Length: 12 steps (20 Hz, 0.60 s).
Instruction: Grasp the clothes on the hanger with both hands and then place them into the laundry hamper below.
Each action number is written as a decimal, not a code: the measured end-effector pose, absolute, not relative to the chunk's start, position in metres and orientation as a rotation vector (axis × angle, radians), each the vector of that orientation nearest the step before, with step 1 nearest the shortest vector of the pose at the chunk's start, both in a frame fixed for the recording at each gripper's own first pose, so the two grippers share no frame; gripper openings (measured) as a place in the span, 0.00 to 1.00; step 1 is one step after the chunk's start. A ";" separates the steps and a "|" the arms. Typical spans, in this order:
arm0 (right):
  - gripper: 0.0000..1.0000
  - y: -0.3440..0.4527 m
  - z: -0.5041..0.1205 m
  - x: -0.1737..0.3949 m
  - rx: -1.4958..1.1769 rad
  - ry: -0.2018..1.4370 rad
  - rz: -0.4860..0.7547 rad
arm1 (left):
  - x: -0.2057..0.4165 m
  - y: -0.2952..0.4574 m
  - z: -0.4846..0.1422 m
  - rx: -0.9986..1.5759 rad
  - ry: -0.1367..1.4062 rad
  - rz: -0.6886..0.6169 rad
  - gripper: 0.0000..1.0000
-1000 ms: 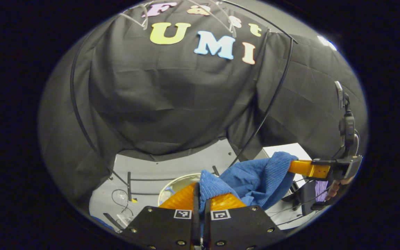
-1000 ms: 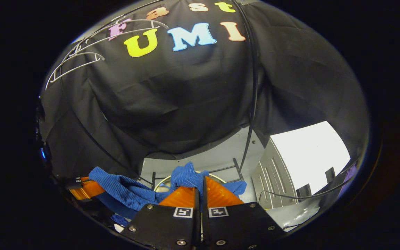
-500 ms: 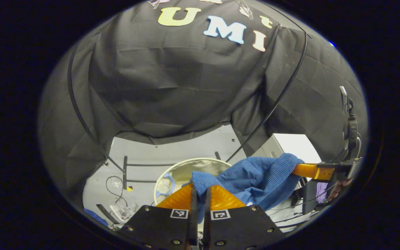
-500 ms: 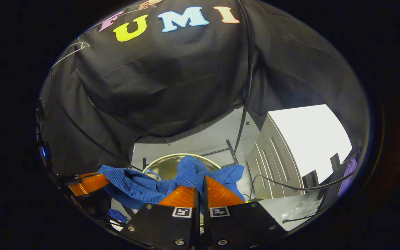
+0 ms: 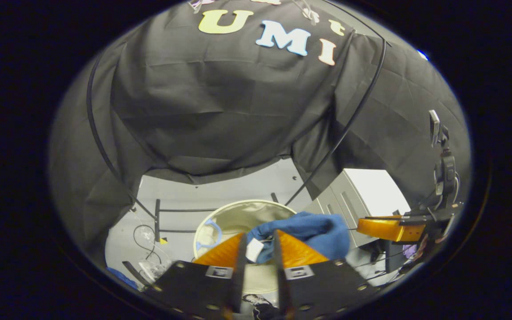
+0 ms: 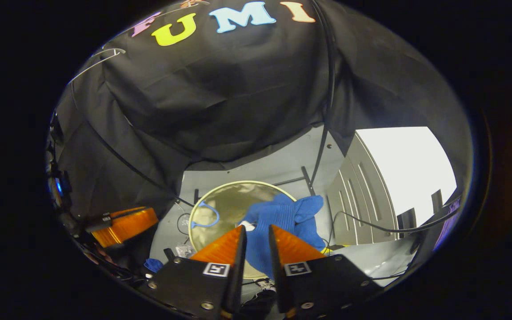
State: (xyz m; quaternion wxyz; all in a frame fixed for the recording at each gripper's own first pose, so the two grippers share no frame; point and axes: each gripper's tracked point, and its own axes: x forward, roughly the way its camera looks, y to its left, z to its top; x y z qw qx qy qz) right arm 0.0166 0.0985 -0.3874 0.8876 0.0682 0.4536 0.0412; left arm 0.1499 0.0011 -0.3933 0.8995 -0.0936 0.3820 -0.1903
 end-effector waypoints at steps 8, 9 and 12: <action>0.96 0.067 -0.286 0.006 0.131 0.769 0.072 | 0.082 0.019 -0.340 -0.162 0.755 -0.305 0.95; 0.96 0.057 -0.267 0.005 0.136 0.726 0.059 | 0.076 0.016 -0.327 -0.162 0.743 -0.304 0.95; 0.96 0.018 -0.213 0.001 0.136 0.607 0.032 | 0.073 0.010 -0.272 -0.134 0.666 -0.278 0.95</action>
